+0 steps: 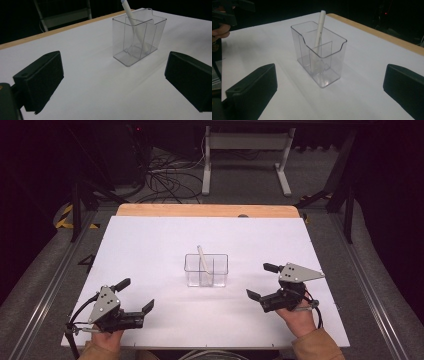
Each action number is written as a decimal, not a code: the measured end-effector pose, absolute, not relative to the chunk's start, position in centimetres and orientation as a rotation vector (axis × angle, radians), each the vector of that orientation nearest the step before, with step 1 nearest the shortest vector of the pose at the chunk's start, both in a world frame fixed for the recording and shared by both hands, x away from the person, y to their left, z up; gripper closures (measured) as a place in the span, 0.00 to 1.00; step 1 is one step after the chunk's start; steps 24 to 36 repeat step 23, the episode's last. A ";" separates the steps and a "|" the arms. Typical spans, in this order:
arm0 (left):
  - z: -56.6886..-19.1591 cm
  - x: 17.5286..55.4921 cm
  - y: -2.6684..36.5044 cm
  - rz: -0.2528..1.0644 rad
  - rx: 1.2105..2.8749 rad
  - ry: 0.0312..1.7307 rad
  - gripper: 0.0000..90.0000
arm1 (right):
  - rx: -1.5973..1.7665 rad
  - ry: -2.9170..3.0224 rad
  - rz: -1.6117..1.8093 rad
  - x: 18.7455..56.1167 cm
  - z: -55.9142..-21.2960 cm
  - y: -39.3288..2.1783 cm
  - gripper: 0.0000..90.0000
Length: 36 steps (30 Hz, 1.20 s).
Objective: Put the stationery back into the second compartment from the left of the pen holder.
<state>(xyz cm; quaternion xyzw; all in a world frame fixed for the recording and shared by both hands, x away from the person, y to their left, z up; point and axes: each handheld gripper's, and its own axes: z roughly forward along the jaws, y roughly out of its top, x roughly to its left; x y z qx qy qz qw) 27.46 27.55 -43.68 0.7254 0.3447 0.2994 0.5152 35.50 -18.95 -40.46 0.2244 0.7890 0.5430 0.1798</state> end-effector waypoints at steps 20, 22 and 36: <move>-43.8 27.5 27.5 0.721 1.754 0.830 0.03 | 0.865 2.346 1.490 34.8 -47.1 -22.9 0.00; -43.9 27.5 27.5 0.721 1.751 0.830 0.03 | 0.831 2.330 1.455 34.7 -47.1 -22.8 0.00; -43.9 27.5 27.6 0.719 1.750 0.826 0.03 | 0.819 2.313 1.458 34.7 -47.0 -22.9 0.00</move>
